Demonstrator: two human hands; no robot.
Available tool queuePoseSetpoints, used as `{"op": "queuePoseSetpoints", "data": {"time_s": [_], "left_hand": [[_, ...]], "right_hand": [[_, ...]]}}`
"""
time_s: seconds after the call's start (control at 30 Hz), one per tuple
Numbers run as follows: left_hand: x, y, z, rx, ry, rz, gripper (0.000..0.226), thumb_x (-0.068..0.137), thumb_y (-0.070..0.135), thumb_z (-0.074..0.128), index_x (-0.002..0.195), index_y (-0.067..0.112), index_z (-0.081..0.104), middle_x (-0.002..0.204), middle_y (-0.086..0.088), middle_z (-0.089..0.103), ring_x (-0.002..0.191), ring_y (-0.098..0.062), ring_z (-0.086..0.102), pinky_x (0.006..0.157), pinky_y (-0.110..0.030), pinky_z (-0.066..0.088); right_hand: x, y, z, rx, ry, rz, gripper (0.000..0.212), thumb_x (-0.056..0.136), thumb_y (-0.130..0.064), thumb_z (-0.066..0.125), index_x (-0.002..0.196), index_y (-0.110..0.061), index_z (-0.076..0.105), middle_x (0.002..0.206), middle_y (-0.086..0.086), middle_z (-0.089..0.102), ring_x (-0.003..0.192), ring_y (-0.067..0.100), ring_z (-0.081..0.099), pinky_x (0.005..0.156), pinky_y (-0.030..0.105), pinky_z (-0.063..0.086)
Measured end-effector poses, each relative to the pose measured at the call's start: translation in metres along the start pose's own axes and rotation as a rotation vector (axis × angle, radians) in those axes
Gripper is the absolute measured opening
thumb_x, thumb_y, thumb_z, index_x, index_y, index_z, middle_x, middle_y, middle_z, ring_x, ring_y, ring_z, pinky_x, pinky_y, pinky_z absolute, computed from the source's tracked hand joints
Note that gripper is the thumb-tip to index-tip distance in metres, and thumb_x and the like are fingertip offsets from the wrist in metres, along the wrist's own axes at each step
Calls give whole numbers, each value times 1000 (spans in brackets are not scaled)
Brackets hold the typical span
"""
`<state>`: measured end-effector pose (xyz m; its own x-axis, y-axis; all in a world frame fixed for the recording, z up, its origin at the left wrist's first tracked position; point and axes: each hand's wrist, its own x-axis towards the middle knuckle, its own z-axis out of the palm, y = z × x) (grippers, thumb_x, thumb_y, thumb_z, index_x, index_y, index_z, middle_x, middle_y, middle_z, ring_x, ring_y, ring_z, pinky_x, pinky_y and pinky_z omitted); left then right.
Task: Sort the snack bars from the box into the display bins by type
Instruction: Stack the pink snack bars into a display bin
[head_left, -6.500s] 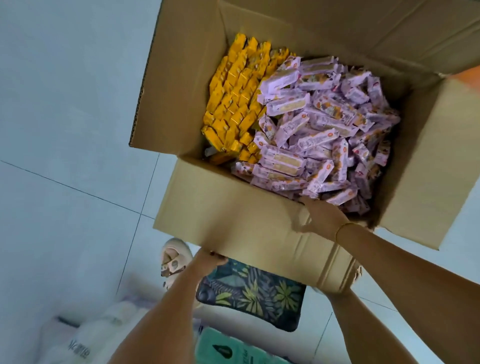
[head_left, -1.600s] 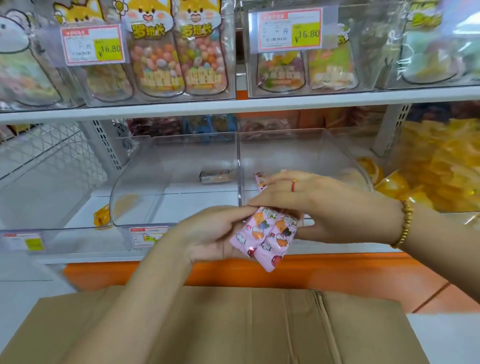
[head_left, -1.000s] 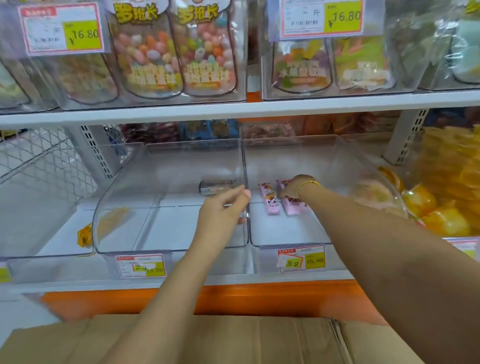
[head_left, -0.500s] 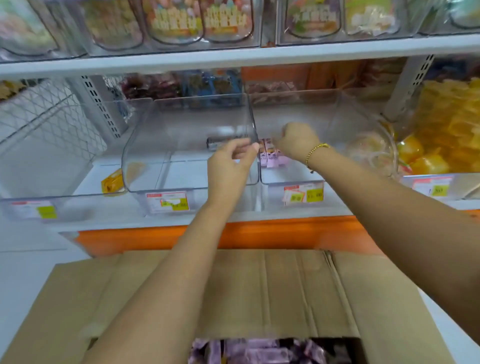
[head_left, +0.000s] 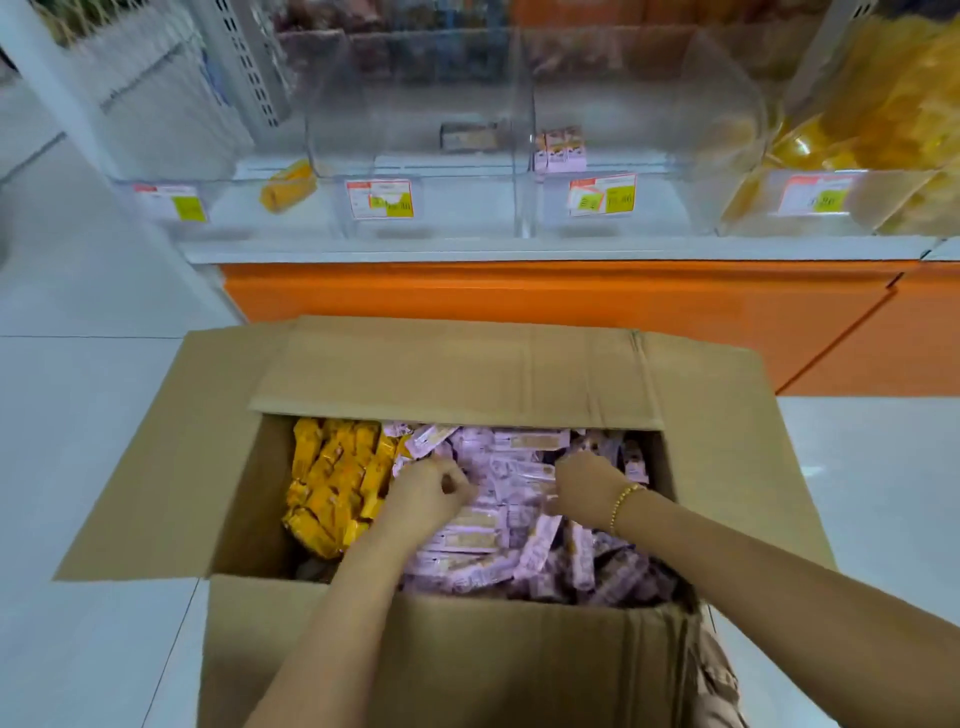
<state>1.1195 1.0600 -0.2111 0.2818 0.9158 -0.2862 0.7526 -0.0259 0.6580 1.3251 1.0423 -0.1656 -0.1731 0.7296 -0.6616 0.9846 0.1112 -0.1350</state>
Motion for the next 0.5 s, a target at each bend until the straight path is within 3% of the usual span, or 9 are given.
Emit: {"op": "queuePoseSetpoints", "data": {"time_s": [0.03, 0.07, 0.13, 0.23, 0.3, 0.37, 0.43, 0.5], "left_hand": [[-5, -6, 15, 59, -74, -18, 14, 84, 16, 66, 98, 16, 68, 101, -6, 69, 94, -20, 64, 82, -30, 49], [-9, -14, 31, 150, -126, -10, 34, 85, 15, 64, 119, 14, 62, 119, -8, 64, 110, -20, 59, 91, -26, 45], [-12, -25, 51, 400, -113, 9, 55, 86, 13, 56, 140, 15, 44, 139, -7, 49, 129, -23, 42, 103, -30, 35], [-9, -15, 51, 674, -23, -36, 49, 88, 9, 49, 137, 18, 46, 137, -5, 47, 130, -27, 32, 104, -40, 30], [-4, -8, 42, 707, -18, -12, 45, 88, 5, 47, 131, 17, 51, 130, -9, 52, 126, -29, 39, 100, -38, 36], [-5, -6, 32, 612, 23, 40, 46, 86, 6, 52, 131, 19, 51, 124, -8, 53, 118, -28, 47, 91, -34, 42], [-12, -3, 20, 358, 169, 130, 47, 81, 1, 58, 123, 21, 57, 121, -2, 50, 109, -21, 51, 83, -29, 46], [-20, 14, 8, 153, 326, 282, 53, 76, -11, 56, 116, 23, 62, 118, 4, 45, 102, -9, 50, 78, -18, 44]], "right_hand": [[4, 1, 17, 123, -35, 62, 28, 101, -32, 40, 84, -17, 57, 50, 3, 51, 61, 20, 48, 60, 30, 40], [6, -2, 32, 303, -47, 129, 34, 101, -36, 38, 74, -20, 51, 38, -1, 46, 59, 20, 47, 60, 29, 40], [11, -13, 58, 612, -36, 265, 43, 97, -46, 43, 66, -17, 44, 47, -1, 50, 56, 16, 47, 65, 30, 44], [21, -24, 86, 840, 45, 359, 38, 91, -45, 58, 89, -7, 56, 66, 4, 51, 59, 16, 51, 56, 26, 44], [18, -20, 92, 1100, 35, 417, 41, 87, -32, 67, 106, 3, 60, 71, 8, 58, 68, 21, 61, 63, 32, 54], [8, -13, 87, 1366, -14, 412, 31, 85, -16, 71, 106, 4, 62, 64, 7, 56, 60, 19, 58, 56, 29, 55], [-9, -2, 72, 1577, -64, 285, 9, 87, -10, 67, 91, -3, 62, 63, 4, 48, 55, 15, 48, 50, 24, 50], [-26, 12, 51, 1790, -40, 107, 8, 91, -12, 61, 85, -7, 63, 72, 5, 48, 63, 17, 50, 57, 25, 49]]}}
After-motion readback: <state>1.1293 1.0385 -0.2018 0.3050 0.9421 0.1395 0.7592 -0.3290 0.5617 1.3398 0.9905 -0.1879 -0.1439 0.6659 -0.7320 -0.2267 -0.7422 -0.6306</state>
